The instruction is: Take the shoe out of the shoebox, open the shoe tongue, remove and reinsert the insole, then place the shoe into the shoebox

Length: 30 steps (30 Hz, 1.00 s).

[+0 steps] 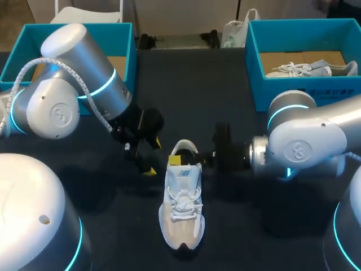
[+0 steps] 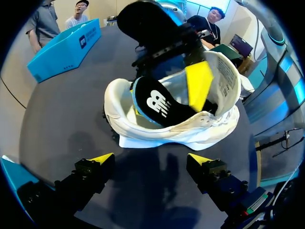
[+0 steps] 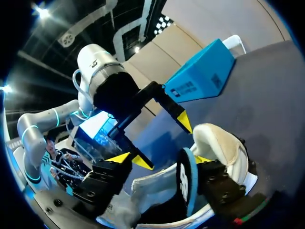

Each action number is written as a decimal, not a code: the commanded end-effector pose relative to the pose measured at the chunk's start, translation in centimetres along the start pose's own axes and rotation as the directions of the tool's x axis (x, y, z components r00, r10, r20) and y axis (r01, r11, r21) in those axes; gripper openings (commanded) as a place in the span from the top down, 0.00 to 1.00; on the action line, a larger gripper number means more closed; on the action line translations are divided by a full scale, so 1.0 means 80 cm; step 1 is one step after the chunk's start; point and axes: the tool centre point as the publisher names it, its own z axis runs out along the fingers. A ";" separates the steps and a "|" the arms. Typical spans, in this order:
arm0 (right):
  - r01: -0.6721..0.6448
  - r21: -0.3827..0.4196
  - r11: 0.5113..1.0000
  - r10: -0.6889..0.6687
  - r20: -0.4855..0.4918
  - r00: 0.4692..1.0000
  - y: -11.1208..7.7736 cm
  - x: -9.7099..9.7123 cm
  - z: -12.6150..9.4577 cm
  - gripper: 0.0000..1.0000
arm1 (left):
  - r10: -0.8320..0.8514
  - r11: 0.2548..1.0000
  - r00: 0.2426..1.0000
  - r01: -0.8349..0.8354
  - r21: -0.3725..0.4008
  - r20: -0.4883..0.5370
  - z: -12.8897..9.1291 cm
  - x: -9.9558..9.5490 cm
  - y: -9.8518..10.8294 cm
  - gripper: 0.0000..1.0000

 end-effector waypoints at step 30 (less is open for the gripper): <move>0.015 0.140 0.990 -0.031 0.115 0.993 0.038 0.021 -0.064 0.09 | -0.064 0.996 0.996 0.068 -0.055 0.068 -0.054 -0.024 0.036 0.00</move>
